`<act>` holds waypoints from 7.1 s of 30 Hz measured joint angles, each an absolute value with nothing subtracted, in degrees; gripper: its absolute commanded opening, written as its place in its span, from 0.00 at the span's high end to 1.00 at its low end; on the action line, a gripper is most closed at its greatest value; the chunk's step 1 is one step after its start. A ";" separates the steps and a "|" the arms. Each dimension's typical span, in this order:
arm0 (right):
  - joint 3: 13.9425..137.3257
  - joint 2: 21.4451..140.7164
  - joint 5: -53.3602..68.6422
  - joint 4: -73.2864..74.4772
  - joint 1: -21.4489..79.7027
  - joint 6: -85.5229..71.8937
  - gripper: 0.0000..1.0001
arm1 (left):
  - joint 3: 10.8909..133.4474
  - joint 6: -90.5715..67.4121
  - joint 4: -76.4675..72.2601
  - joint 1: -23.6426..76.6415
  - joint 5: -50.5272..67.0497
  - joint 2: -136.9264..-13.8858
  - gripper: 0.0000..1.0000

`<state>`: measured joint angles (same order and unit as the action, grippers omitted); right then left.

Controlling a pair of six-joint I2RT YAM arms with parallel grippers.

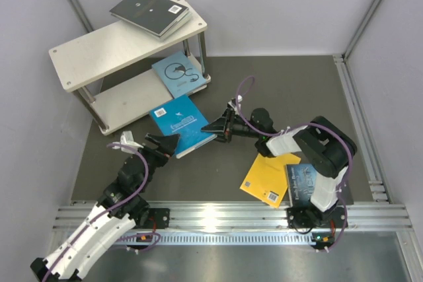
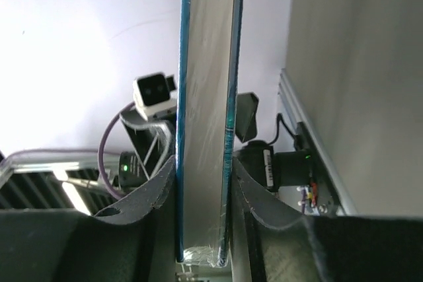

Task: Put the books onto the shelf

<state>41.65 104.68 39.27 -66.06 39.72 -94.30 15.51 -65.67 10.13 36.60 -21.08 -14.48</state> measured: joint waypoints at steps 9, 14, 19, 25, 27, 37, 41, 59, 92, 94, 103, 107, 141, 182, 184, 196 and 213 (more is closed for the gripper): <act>59.86 107.02 41.58 -48.82 33.56 -87.13 1.00 | 20.80 -62.52 25.61 36.53 -28.36 -3.75 0.01; 71.46 110.98 43.48 -43.55 33.17 -83.94 1.00 | 25.36 -61.89 33.41 36.53 -31.68 -1.50 0.01; 85.41 120.51 45.34 -38.22 32.80 -81.58 1.00 | 27.11 -61.47 38.96 36.53 -32.91 -1.50 0.01; 101.80 133.12 44.40 -26.06 31.38 -77.56 1.00 | 27.14 -61.34 41.47 36.53 -32.62 -1.50 0.01; 108.18 136.73 43.07 -18.87 30.74 -74.17 1.00 | 27.14 -61.34 41.60 36.53 -32.45 -1.50 0.01; 122.67 143.70 40.34 -7.40 27.99 -67.81 1.00 | 25.96 -61.34 41.39 36.53 -31.97 -1.50 0.01; 123.07 144.44 40.99 -7.25 27.66 -66.83 0.83 | 24.97 -61.34 40.86 36.53 -31.73 -1.50 0.01; 116.90 142.10 39.57 -8.75 26.79 -61.80 0.35 | 23.18 -61.28 38.50 36.53 -30.92 -1.76 0.01; 58.65 83.83 1.98 30.41 4.23 -29.15 0.28 | 39.13 -46.87 -11.62 43.29 10.57 -87.24 0.03; 54.76 84.55 1.28 32.73 3.11 -28.84 0.28 | 43.53 -46.28 -14.83 45.41 14.68 -92.84 0.03; 47.99 80.75 2.59 37.69 3.40 -28.34 0.29 | 52.03 -46.15 -22.68 49.41 29.63 -107.90 0.01; 44.86 73.71 2.63 40.45 7.16 -29.93 0.26 | 54.11 -45.41 -23.68 50.63 31.86 -110.28 0.01; 62.46 100.01 -9.23 47.27 40.51 -40.73 0.34 | 30.81 -45.23 -23.14 33.41 27.35 -89.47 0.06; 37.45 74.98 3.57 34.39 5.85 -32.56 0.33 | 30.70 -41.82 -16.80 32.12 26.44 -86.11 0.07; 36.42 74.17 4.84 33.17 7.18 -33.01 0.33 | 30.79 -41.87 -17.23 32.12 26.70 -86.46 0.07; 40.47 88.36 21.06 10.33 34.17 -50.30 0.35 | 30.26 -42.11 -17.96 32.12 26.94 -86.35 0.07; 41.80 86.00 11.60 14.70 36.10 -45.82 0.34 | 26.61 -44.71 18.87 32.27 -0.89 -51.90 0.05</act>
